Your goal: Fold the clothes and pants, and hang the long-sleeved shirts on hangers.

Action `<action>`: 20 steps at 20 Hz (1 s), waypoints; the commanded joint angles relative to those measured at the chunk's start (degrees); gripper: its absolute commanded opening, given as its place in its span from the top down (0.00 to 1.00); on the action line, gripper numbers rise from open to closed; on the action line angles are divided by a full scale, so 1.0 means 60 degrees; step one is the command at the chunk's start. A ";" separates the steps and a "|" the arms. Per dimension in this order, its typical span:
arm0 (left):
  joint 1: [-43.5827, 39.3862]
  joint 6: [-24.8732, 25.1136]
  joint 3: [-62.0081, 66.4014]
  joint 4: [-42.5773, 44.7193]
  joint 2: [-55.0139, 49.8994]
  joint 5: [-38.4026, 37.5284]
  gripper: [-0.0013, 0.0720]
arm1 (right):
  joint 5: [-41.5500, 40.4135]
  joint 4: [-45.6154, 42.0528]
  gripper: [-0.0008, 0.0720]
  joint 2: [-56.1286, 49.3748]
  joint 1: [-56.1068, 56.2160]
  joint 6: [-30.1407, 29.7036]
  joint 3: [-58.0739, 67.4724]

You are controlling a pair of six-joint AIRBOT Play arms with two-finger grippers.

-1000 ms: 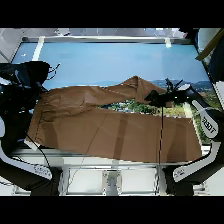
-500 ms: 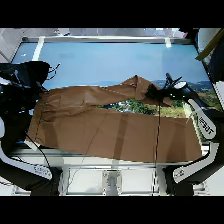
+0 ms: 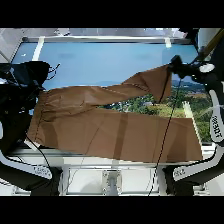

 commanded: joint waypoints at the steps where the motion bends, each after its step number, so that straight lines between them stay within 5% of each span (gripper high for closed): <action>1: 0.0011 0.0004 0.0011 -0.0004 0.0018 0.0007 0.16 | -0.1759 -0.0171 0.97 -0.0084 -0.0714 0.1293 0.0240; 6: 0.0011 0.0000 0.0007 -0.0004 0.0018 0.0007 0.16 | -0.2178 -0.0448 0.96 -0.0721 -0.1162 0.1636 0.0237; 7: 0.0011 0.0000 0.0007 -0.0007 0.0018 0.0007 0.16 | -0.2047 -0.0492 0.75 -0.0911 -0.1169 0.1632 0.0237; 8: 0.0011 0.0000 0.0007 -0.0033 0.0018 0.0007 0.16 | -0.1800 -0.0510 0.38 -0.1086 -0.1177 0.1632 0.0237; 9: 0.0011 0.0000 0.0007 -0.0036 0.0018 0.0007 0.15 | -0.1421 -0.0543 0.32 -0.1224 -0.1235 0.1628 0.0237; 12: -0.0026 0.0007 0.0011 -0.0186 0.0018 0.0317 0.15 | -0.0441 -0.0874 0.32 -0.1228 -0.1413 0.1617 0.0262; 16: -0.0820 0.0678 0.0011 -0.0321 -0.0025 0.1763 0.15 | 0.1104 -0.0907 0.32 -0.0769 -0.1472 0.0036 0.0331; 20: -0.1566 0.0433 0.0058 0.1264 -0.0346 0.2929 0.15 | 0.2415 -0.1337 0.32 0.0055 -0.1472 -0.0426 0.0404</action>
